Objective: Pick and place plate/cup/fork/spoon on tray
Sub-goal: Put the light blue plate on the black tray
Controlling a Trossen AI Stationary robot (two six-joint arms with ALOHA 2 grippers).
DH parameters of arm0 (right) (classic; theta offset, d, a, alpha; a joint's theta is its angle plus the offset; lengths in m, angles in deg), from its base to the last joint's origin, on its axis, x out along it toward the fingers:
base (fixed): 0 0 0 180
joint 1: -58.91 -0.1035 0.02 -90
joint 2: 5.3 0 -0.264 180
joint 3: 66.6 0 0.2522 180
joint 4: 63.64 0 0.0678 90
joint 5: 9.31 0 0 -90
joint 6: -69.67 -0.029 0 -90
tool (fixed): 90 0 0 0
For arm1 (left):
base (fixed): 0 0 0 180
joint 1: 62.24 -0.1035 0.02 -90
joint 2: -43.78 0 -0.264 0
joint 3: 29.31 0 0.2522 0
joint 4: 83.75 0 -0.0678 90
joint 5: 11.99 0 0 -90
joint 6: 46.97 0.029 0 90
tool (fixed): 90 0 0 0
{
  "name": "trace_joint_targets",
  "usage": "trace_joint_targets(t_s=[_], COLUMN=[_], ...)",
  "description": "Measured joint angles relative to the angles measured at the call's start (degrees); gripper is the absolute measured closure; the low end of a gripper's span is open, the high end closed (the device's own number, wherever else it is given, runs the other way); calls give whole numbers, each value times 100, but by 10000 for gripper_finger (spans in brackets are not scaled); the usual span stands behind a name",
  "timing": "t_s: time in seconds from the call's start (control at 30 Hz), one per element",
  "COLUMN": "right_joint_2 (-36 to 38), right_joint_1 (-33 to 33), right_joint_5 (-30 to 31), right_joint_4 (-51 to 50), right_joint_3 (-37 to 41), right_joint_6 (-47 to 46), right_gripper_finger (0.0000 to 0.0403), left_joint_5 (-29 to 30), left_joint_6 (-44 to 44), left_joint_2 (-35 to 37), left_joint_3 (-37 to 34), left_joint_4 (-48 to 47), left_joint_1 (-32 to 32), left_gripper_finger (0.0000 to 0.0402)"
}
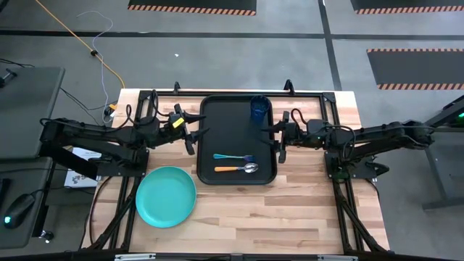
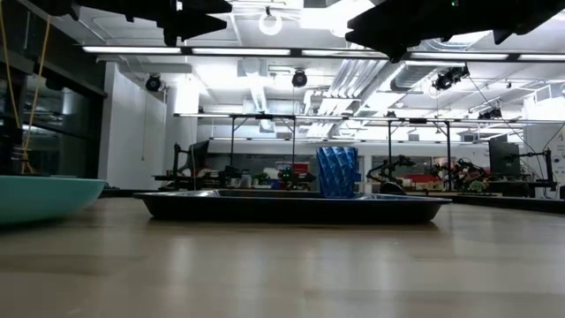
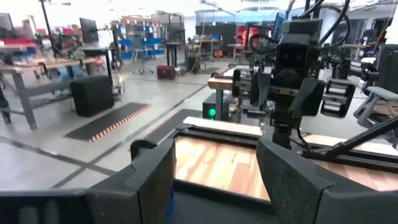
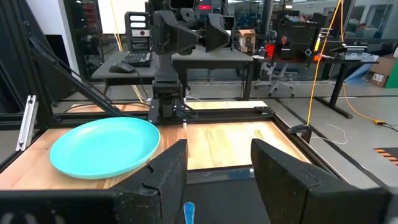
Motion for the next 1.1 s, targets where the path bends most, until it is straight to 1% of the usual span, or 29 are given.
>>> trace_joint_targets(t_s=[0.07, 0.2, 0.3, 0.37, 0.47, 0.53, 0.6, 0.67, 0.8, 0.93, 1.1], right_joint_2=[0, 0, 0, 0, 0, 0, 0, 0, 0, 0, 0], right_joint_1=[0, -1, -2, 0, 4, 5, 4, 4, 4, 4, 4], right_joint_5=[1, 1, 3, 3, 3, 5, 5, 5, 29, 25, 25], right_joint_4=[0, -2, -3, -4, -4, -4, -6, -7, -21, -112, -129], right_joint_3=[0, 0, 0, 0, -2, -2, -2, -2, -2, -2, -2], right_joint_6=[0, 44, 88, 92, 211, 247, 243, 242, 228, 64, 44], right_gripper_finger=[233, 233, 233, 233, 233, 233, 233, 233, 233, 233, 233], left_joint_5=[-183, -1023, -1554, -1727, -1736, -1680, -1535, -1337, -1036, -760, -647], left_joint_6=[-18, 268, 258, 258, 235, 49, -194, -234, 87, 50, 4], left_joint_2=[-45, -336, -590, -769, -1062, -1253, -1470, -1628, -1940, -2273, -2658], left_joint_3=[4, 87, 367, 641, 1205, 1536, 1777, 1915, 1932, 1932, 1932], left_joint_4=[-300, -1133, -1706, -2435, -3752, -4581, -5189, -5697, -6586, -7212, -7154], left_joint_1=[23, 185, 439, 668, 1111, 1409, 1695, 1947, 2311, 2463, 2389], left_gripper_finger=[186, 186, 186, 186, 186, 186, 186, 186, 186, 186, 186])
